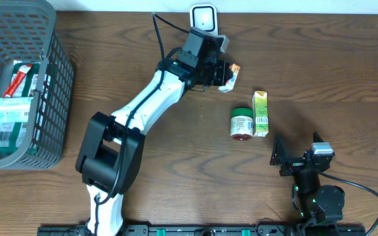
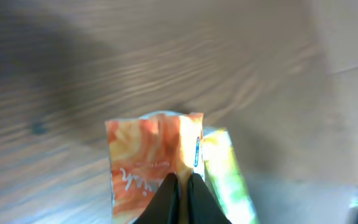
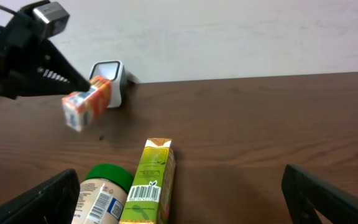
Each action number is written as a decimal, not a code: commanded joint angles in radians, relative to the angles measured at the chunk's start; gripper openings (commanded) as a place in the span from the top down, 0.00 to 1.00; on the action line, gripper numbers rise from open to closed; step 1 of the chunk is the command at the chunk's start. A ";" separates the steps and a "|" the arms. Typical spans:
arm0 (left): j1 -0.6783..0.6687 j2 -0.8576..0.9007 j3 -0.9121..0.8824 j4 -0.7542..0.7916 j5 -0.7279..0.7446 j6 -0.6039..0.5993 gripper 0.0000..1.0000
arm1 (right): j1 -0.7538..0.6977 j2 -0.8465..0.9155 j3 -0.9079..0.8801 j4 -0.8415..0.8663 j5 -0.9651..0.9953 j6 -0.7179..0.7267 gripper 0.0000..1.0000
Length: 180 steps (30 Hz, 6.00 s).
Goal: Scan the item barcode
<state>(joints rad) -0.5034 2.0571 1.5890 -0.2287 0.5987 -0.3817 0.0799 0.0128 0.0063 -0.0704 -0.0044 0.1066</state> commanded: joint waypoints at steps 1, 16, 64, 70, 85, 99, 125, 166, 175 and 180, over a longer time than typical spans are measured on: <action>0.010 0.068 0.001 0.061 0.196 -0.132 0.93 | 0.007 -0.003 -0.001 -0.004 -0.001 0.012 0.01; 0.021 0.283 0.001 0.372 0.229 -0.377 0.93 | 0.007 -0.003 -0.001 -0.004 -0.001 0.012 0.01; 0.311 -0.456 0.220 -0.573 -0.704 0.153 0.40 | 0.007 -0.003 -0.001 -0.004 -0.001 0.012 0.01; 0.574 -0.595 0.221 -0.579 -0.724 0.117 0.39 | 0.007 -0.003 -0.001 -0.004 -0.001 0.012 0.01; 1.078 -0.341 0.188 -0.718 -0.723 -0.105 0.27 | 0.007 -0.003 -0.001 -0.004 -0.001 0.012 0.01; 1.138 -0.017 0.188 -0.746 -0.723 -0.212 0.27 | 0.007 -0.003 -0.001 -0.004 -0.001 0.012 0.01; 1.137 0.182 0.183 -0.629 -0.712 -0.352 0.73 | 0.007 -0.003 -0.001 -0.004 -0.001 0.012 0.01; 0.226 -0.485 0.050 -0.889 -0.389 -0.045 0.72 | 0.007 -0.003 -0.001 -0.004 -0.001 0.012 0.01; 0.101 -0.250 0.039 -0.864 -0.394 -0.045 0.72 | 0.007 -0.003 -0.001 -0.004 -0.001 0.012 0.01; 0.045 -0.115 0.038 -0.800 -0.393 -0.045 0.72 | 0.007 -0.003 -0.001 -0.004 -0.001 0.012 0.01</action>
<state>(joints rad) -0.4263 1.8702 1.6287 -1.0470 0.2203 -0.4427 0.0803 0.0128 0.0063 -0.0704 -0.0044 0.1066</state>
